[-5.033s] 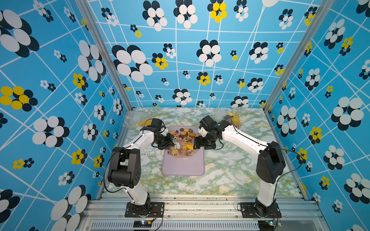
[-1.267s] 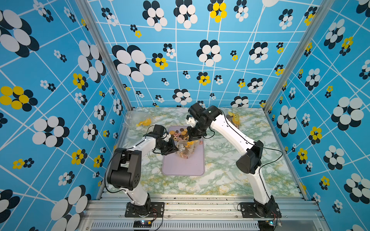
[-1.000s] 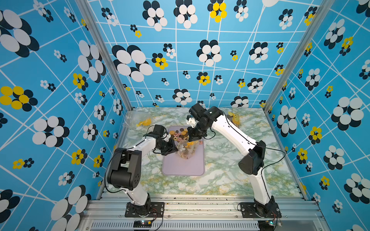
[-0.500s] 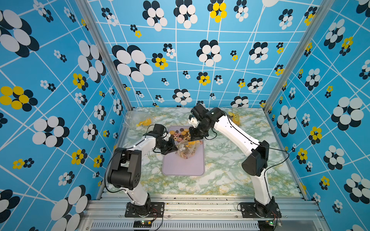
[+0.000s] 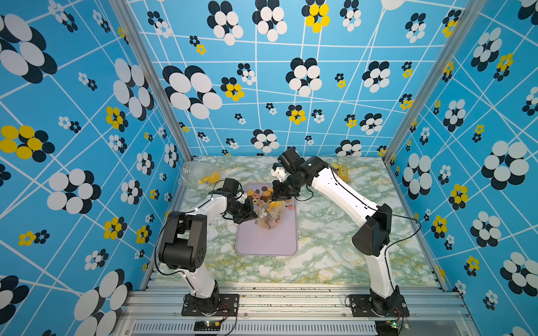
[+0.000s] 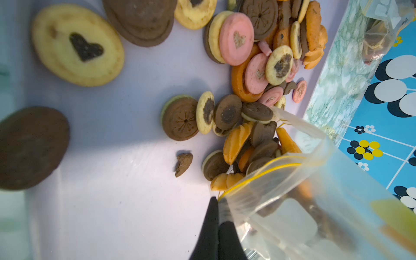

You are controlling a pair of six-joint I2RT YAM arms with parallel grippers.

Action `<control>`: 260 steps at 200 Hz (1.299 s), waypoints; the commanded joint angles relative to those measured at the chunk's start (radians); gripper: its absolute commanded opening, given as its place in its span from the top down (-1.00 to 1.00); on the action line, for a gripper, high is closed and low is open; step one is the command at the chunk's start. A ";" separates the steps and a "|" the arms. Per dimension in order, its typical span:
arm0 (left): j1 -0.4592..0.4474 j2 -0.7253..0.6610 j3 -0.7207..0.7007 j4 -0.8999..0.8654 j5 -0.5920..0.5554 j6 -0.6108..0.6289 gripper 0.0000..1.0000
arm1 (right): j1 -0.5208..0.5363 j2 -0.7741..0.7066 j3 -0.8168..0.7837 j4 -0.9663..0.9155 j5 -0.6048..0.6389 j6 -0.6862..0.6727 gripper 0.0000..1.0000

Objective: Pour cookies out of the ziploc bag
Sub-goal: 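Pour the cookies out of the ziploc bag onto the tray.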

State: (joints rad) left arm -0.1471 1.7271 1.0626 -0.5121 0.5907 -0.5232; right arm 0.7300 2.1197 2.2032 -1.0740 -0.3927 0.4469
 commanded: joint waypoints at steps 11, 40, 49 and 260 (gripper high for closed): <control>0.011 0.033 -0.006 -0.025 -0.054 0.006 1.00 | -0.003 -0.047 0.026 0.054 -0.069 0.035 1.00; 0.011 0.015 -0.006 -0.016 -0.042 0.006 1.00 | -0.004 -0.040 0.048 -0.001 -0.034 0.008 1.00; 0.011 0.009 -0.006 -0.014 -0.040 0.006 1.00 | -0.003 -0.049 0.042 0.005 -0.037 0.003 1.00; 0.012 -0.054 -0.004 -0.006 -0.025 0.005 1.00 | -0.007 -0.100 0.022 -0.023 0.025 -0.026 1.00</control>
State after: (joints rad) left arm -0.1471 1.6932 1.0611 -0.4931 0.6289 -0.5240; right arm 0.7303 2.0800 2.1929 -1.0924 -0.3496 0.4305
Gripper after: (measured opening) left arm 0.047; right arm 0.044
